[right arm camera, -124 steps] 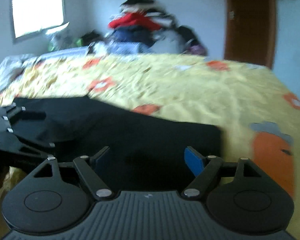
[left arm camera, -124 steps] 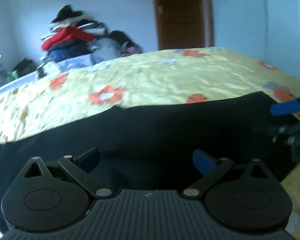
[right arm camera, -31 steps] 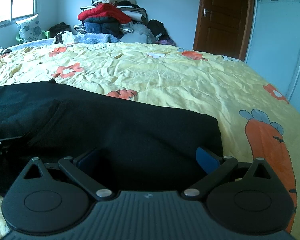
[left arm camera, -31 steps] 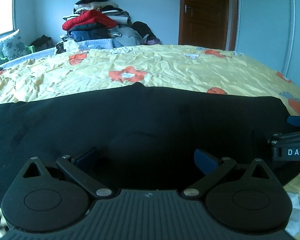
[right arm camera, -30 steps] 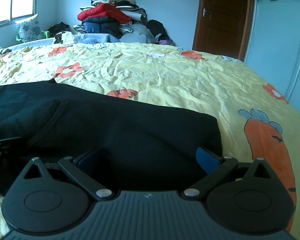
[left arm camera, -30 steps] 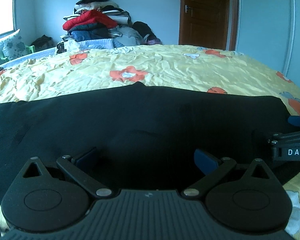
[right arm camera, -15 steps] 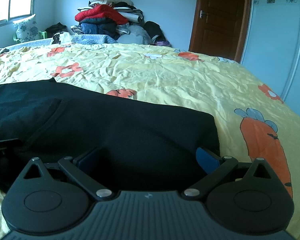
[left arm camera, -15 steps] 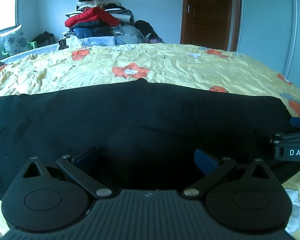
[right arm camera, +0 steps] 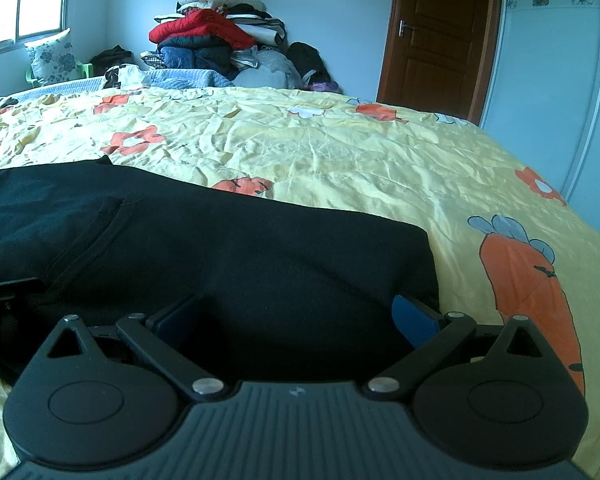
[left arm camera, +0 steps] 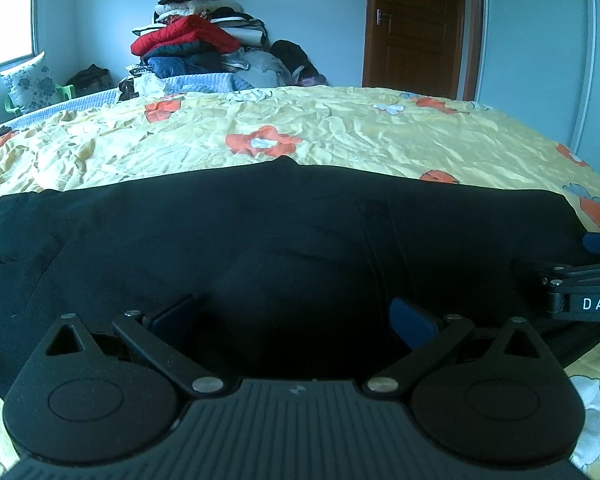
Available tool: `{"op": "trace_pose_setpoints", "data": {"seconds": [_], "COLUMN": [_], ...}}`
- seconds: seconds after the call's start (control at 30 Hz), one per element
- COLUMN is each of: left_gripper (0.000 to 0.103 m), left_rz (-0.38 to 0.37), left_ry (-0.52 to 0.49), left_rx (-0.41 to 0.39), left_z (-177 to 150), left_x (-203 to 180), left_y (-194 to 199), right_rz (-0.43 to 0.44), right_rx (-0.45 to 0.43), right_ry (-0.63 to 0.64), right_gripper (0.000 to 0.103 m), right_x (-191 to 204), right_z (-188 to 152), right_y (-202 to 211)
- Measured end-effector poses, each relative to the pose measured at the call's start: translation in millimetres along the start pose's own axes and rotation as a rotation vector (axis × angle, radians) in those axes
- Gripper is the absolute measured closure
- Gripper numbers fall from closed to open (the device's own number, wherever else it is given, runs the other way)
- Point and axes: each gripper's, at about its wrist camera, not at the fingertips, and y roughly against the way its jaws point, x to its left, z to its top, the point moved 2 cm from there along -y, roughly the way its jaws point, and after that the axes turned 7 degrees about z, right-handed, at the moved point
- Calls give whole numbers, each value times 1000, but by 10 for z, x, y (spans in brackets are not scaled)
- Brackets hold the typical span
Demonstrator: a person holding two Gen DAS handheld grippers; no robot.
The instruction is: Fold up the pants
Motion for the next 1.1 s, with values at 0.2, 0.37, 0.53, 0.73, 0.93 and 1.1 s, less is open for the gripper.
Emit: {"op": "trace_pose_setpoints", "data": {"seconds": [0.2,0.37,0.53,0.73,0.93,1.1], "left_gripper": [0,0,0,0,0,0], "left_rz": [-2,10,119,215,441,589], "left_ry": [2,-17,-43,214,296,273], "left_rx": [-2,-2,-56,-67,-54,-25], "left_z": [-2,-22,-60,-82,-55,-65], "left_x": [6,76,413,1427,2241,2537], "left_y": [7,85,300,474,509,522], "right_rz": [1,-4,-22,159,300,372], "right_rx": [1,3,15,-98,-178,-203], "right_ry": [-1,-6,-34,2,288,547], "right_gripper": [0,0,0,0,0,0], "right_x": [1,14,74,537,1575,2550], "right_z": [-1,-15,-40,85,331,352], "right_y": [1,23,107,406,605,562]}}
